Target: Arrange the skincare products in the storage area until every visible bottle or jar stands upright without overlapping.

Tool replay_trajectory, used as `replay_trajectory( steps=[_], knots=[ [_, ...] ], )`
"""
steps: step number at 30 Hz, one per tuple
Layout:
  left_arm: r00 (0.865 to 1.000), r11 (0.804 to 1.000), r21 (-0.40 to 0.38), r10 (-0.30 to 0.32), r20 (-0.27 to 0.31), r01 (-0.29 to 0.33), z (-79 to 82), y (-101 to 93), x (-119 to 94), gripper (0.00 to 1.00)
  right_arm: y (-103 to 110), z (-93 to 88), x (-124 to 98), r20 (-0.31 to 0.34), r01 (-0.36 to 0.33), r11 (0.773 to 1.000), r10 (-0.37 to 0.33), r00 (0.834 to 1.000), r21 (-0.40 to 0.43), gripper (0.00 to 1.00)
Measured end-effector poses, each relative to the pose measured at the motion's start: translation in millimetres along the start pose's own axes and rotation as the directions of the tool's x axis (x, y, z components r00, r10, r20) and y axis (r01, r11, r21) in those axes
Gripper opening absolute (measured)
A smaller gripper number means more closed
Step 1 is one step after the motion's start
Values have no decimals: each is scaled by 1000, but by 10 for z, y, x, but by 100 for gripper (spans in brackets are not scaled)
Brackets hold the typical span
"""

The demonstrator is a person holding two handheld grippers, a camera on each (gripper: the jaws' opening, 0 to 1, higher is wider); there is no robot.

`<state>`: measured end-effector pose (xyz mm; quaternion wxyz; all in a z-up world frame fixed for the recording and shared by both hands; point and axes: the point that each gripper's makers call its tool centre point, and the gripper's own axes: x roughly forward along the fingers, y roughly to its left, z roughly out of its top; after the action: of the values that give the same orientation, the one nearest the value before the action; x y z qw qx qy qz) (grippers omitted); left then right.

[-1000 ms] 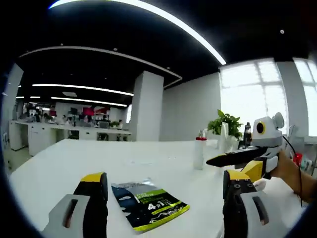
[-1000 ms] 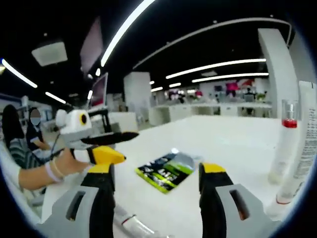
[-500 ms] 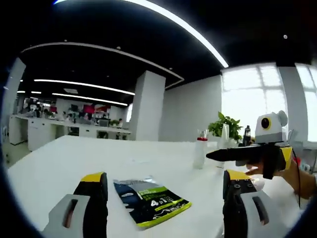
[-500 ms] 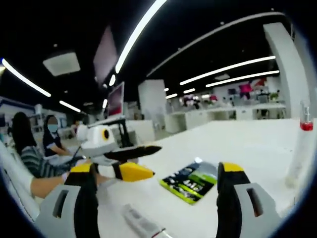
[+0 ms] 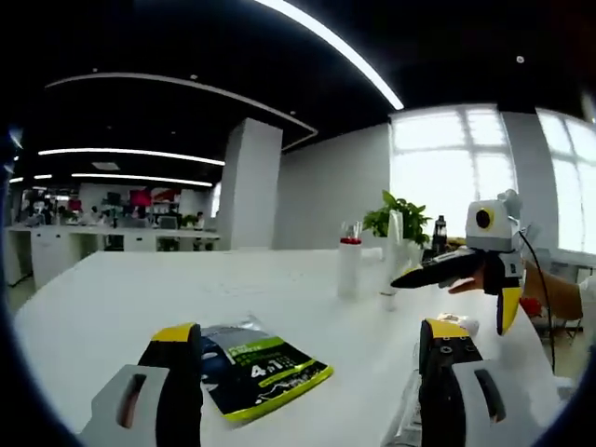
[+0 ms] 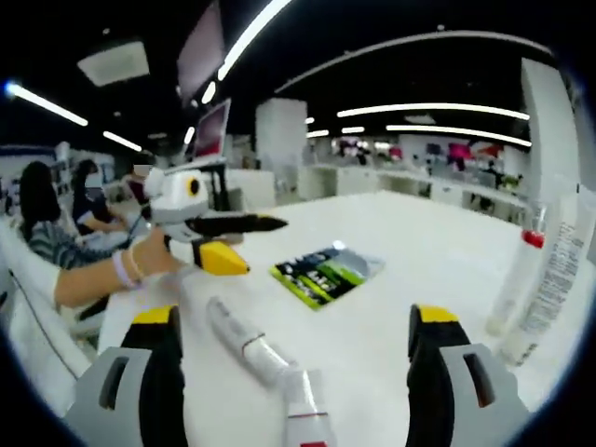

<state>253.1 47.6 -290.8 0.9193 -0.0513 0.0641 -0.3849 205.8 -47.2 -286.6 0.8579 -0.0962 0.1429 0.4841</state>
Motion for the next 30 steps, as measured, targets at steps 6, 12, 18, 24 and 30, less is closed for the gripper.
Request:
replay_trajectory(
  steps=[6,12,18,24,30],
  knots=[
    [997,993,-89,-76,28,78,30,-117,8,100,-16,-41,-109,-66,-10,999,13,998,47,100],
    [997,989,-130,-69,38,73,8,-76,7,100,11,-241,-163,-225,-34,995,54,973,93,100],
    [997,990,-117,-78,21,80,-30,-137,33,100,-1,-402,-221,-383,-20,1000,20,923,3,96],
    [997,990,-114,-79,16,80,-48,-165,31,100,-69,-504,-256,-506,-4,1000,2,862,-2,82],
    [997,991,-113,-76,0,76,-97,-189,35,100,-126,-650,-216,-662,-34,999,5,750,-31,72]
  ],
)
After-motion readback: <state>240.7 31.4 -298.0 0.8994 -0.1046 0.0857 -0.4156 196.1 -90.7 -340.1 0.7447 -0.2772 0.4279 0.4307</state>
